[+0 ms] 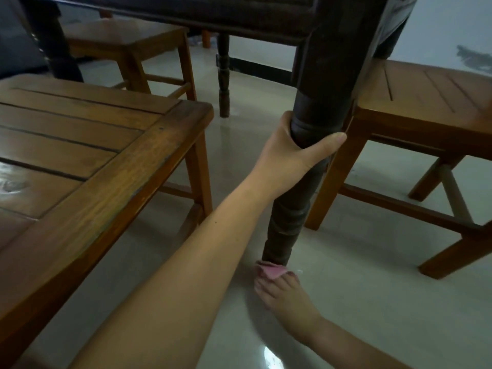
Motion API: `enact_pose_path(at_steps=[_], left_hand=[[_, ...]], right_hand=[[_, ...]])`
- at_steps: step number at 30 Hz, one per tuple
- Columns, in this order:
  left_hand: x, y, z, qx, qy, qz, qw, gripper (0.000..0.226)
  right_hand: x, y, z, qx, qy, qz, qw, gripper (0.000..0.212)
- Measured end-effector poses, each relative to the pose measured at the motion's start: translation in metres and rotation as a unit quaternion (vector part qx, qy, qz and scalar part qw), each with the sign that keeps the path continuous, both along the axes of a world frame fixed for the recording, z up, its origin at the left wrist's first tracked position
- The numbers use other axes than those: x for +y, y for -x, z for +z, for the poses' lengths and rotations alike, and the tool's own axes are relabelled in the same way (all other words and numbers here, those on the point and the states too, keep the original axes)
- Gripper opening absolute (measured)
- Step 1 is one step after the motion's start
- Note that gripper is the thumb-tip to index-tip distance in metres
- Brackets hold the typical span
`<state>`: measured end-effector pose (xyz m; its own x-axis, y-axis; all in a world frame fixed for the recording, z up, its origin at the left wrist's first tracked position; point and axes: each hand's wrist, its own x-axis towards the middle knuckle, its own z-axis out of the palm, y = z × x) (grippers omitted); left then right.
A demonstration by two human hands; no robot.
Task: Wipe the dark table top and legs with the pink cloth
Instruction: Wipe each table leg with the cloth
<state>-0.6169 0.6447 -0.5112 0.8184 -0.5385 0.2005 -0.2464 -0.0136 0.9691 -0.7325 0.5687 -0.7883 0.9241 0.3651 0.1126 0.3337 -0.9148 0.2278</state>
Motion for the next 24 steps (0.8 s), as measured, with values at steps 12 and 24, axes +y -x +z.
enact_pose_path(at_steps=[12, 24], left_hand=[[-0.003, 0.006, 0.000, -0.003, -0.003, 0.020, 1.000, 0.061], [-0.002, 0.008, 0.003, 0.015, 0.008, 0.016, 1.000, 0.053]], right_hand=[[0.045, -0.015, 0.045, 0.061, -0.839, -0.399, 0.365, 0.083], [0.052, -0.020, 0.096, -0.089, -0.845, -0.366, 0.379, 0.047]])
